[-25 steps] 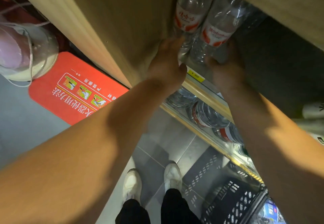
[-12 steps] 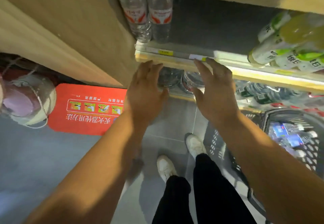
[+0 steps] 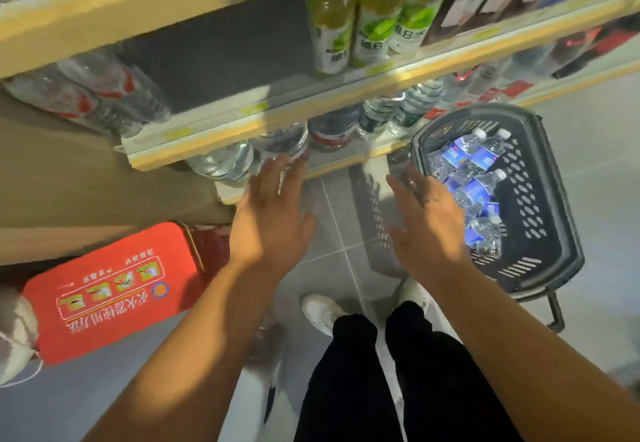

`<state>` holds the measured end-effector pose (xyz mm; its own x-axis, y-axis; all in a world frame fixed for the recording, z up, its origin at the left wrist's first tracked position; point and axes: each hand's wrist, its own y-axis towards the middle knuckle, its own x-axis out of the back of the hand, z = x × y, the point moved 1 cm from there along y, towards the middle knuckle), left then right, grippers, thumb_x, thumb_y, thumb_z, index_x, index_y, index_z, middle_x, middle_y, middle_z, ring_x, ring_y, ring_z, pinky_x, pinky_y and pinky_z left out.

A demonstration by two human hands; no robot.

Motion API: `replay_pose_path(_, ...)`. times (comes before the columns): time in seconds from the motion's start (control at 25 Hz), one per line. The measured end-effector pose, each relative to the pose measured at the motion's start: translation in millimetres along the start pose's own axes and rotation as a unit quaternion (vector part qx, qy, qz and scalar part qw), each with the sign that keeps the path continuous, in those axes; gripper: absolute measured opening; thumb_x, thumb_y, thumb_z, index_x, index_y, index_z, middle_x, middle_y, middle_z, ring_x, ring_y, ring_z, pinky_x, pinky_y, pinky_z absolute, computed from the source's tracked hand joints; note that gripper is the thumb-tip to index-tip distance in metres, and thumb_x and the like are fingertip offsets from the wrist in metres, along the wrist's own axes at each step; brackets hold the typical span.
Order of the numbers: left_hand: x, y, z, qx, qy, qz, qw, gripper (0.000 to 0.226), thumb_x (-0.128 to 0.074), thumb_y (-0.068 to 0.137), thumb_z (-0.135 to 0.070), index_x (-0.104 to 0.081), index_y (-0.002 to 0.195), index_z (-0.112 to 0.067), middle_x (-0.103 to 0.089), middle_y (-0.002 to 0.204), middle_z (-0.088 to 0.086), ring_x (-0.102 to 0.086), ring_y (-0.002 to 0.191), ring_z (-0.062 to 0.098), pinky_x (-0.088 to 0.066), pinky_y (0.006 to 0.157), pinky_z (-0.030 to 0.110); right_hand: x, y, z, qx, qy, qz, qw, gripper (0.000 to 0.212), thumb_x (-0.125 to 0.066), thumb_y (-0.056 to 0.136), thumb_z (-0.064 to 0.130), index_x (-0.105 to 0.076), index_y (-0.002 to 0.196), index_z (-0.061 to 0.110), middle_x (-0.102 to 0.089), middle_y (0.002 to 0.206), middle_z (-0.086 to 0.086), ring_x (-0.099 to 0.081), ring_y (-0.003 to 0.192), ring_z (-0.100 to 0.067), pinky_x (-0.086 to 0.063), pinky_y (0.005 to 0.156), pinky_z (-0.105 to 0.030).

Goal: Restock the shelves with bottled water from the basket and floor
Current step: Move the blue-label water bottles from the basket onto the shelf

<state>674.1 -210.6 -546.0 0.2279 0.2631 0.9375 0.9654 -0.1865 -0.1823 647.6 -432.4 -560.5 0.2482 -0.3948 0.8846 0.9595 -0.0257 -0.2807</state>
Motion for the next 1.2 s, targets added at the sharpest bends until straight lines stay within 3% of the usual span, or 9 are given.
replay_pose_path(0.08,-18,8,-35,-0.018,-0.007,0.041,0.999,0.065,-0.062,0.088,-0.031,-0.038,0.147,-0.016,-0.034,0.154,0.011,-0.033,0.142,0.031,-0.036,0.113,0.045,8,-7,-42,-0.039,0.009,-0.019,0.999,0.069,-0.067,0.076,0.018,-0.047,0.142,0.023,-0.044,0.144,-0.016,-0.042,0.129,-0.043,-0.039,0.103,-0.054)
replay_pose_path(0.2,-42,16,-87,-0.072,0.008,0.070,0.995,0.064,-0.071,0.081,-0.026,-0.048,0.138,-0.013,-0.046,0.143,0.015,-0.050,0.128,0.033,-0.049,0.098,0.043,7,-18,-105,-0.073,-0.008,-0.027,0.997,0.077,-0.080,0.065,0.012,-0.053,0.137,0.021,-0.049,0.140,-0.020,-0.049,0.122,-0.044,-0.045,0.095,-0.055)
replay_pose_path(0.28,-59,27,-129,-0.099,0.046,0.100,0.989,0.068,-0.073,0.078,-0.031,-0.044,0.137,-0.015,-0.047,0.141,0.013,-0.053,0.124,0.033,-0.055,0.091,0.045,8,-23,-144,-0.118,-0.023,-0.009,0.993,0.077,-0.080,0.070,0.019,-0.049,0.140,0.026,-0.045,0.145,-0.015,-0.048,0.125,-0.040,-0.046,0.097,-0.052)
replay_pose_path(0.4,-79,43,-184,-0.133,0.072,0.124,0.981,0.069,-0.065,0.086,-0.038,-0.037,0.146,-0.018,-0.035,0.152,0.009,-0.038,0.139,0.030,-0.043,0.107,0.044,12,-34,-188,-0.185,-0.016,0.034,0.982,0.072,-0.066,0.088,0.031,-0.030,0.150,0.034,-0.025,0.158,-0.006,-0.025,0.144,-0.031,-0.028,0.114,-0.048)
replay_pose_path(0.52,-101,60,-238,-0.124,0.033,0.151,0.980,0.065,-0.057,0.093,-0.038,-0.032,0.150,-0.021,-0.025,0.158,0.005,-0.020,0.148,0.026,-0.024,0.120,0.040,23,-46,-227,-0.233,0.036,0.037,0.971,0.071,-0.060,0.092,0.032,-0.021,0.152,0.038,-0.019,0.161,-0.003,-0.018,0.146,-0.030,-0.023,0.117,-0.050)
replay_pose_path(0.64,-121,75,-280,-0.170,0.056,0.174,0.968,0.069,-0.076,0.079,-0.029,-0.046,0.139,-0.015,-0.046,0.145,0.018,-0.041,0.137,0.039,-0.040,0.109,0.055,29,-50,-258,-0.259,0.071,0.064,0.961,0.075,-0.057,0.094,0.033,-0.012,0.154,0.038,-0.016,0.161,-0.003,-0.016,0.147,-0.030,-0.021,0.118,-0.049)
replay_pose_path(0.72,-137,87,-294,-0.200,0.054,0.175,0.963,0.070,-0.083,0.069,-0.019,-0.051,0.130,-0.009,-0.057,0.131,0.024,-0.053,0.123,0.046,-0.049,0.096,0.058,30,-49,-272,-0.270,0.081,0.068,0.957,0.075,-0.057,0.094,0.033,-0.013,0.154,0.035,-0.017,0.161,-0.004,-0.016,0.147,-0.030,-0.022,0.118,-0.049)
replay_pose_path(0.92,-172,129,-310,-0.209,0.116,0.236,0.942,0.062,-0.063,0.089,-0.026,-0.040,0.144,-0.012,-0.038,0.149,0.015,-0.032,0.140,0.033,-0.028,0.113,0.039,11,-31,-290,-0.323,0.130,0.091,0.933,0.077,-0.057,0.094,0.035,-0.009,0.154,0.034,-0.013,0.162,-0.007,-0.013,0.148,-0.031,-0.020,0.118,-0.048)
replay_pose_path(1.2,-247,215,-286,-0.217,0.189,0.332,0.898,0.068,-0.060,0.093,-0.033,-0.027,0.151,-0.018,-0.030,0.152,0.009,-0.031,0.140,0.027,-0.031,0.115,0.039,-46,28,-299,-0.402,0.196,0.075,0.891,0.075,-0.063,0.091,0.035,-0.021,0.153,0.029,-0.022,0.158,-0.008,-0.023,0.143,-0.032,-0.033,0.111,-0.050)
